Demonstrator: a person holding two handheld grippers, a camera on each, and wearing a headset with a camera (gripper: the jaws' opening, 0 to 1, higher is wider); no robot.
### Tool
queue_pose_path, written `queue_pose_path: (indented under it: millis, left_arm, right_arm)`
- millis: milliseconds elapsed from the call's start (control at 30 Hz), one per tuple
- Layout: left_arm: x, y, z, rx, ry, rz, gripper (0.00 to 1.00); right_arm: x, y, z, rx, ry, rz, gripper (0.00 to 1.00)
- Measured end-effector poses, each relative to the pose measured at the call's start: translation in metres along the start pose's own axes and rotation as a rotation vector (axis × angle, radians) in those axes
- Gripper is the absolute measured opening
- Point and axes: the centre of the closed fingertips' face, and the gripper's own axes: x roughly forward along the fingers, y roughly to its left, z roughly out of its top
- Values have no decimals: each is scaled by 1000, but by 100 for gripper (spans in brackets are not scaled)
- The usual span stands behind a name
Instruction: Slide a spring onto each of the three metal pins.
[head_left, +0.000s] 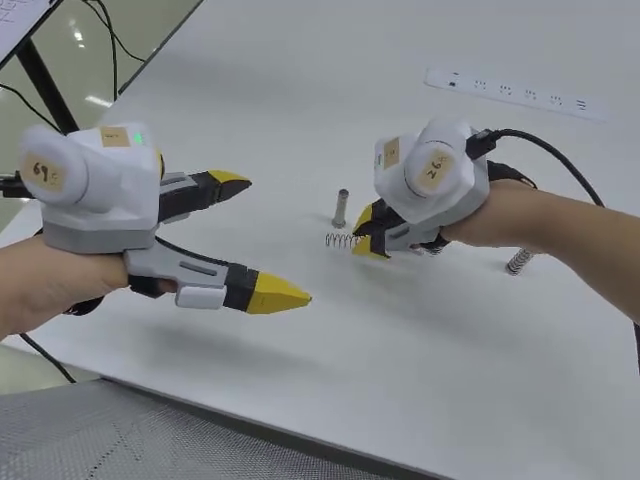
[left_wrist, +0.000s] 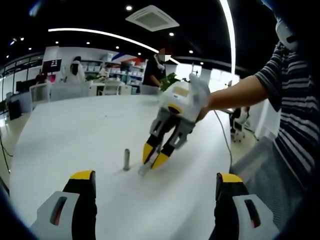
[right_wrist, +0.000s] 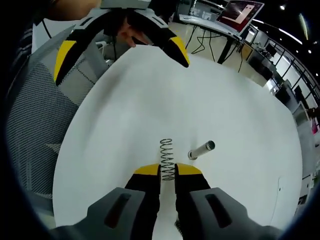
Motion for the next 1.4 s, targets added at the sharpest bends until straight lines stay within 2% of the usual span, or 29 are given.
queue_pose_path:
  millis: [167,367,600,733,867,1033,1400]
  left_arm:
    - [4,-6,3,4,2,-18,96]
    - [12,-12,5,8,6,-43,94]
    - [20,-22,5,19,15,-86,89]
    - [24,-24,9,13,8,-102,87]
    - [30,-27,11,13,9,-121,84]
    - [38,-36,11,21,17,-153,79]
    - [55,-51,16,43,18,-202,72]
  right_arm:
    - [-21,2,3,26,-16,-23,8]
    - [-45,7,-5,49,-5,-50,8]
    - [-64,14,-13,94,-2,-79,8]
    - [-74,22,-16,138,-21,-97,8]
    - [-77,30,-25,141,-5,-108,8]
    - [-80,36,-30,168,-15,-110,8]
    - [-83,45,-29,150,-10,-112,8]
